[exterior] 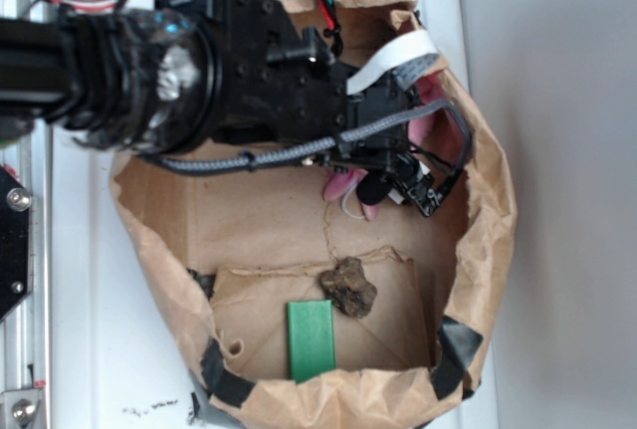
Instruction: Grab the pink bunny.
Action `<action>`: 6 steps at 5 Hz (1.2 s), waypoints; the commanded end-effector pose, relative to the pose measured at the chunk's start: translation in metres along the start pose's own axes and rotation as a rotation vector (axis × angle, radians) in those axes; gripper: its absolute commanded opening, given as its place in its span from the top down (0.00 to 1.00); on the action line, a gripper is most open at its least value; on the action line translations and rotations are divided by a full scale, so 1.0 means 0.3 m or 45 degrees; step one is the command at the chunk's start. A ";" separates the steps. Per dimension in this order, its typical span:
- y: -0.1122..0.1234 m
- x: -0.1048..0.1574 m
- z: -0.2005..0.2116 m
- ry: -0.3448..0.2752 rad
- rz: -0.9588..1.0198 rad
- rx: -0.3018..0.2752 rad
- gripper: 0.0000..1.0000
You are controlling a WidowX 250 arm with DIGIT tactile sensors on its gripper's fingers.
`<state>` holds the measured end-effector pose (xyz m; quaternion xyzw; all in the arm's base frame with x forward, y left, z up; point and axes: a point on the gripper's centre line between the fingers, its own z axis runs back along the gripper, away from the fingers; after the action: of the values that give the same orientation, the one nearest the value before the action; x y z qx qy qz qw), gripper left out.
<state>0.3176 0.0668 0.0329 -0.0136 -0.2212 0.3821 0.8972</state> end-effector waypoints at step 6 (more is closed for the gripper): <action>-0.075 0.077 0.445 0.110 -0.748 -0.067 1.00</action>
<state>0.2854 0.0410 0.1434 0.0072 -0.1496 0.1000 0.9836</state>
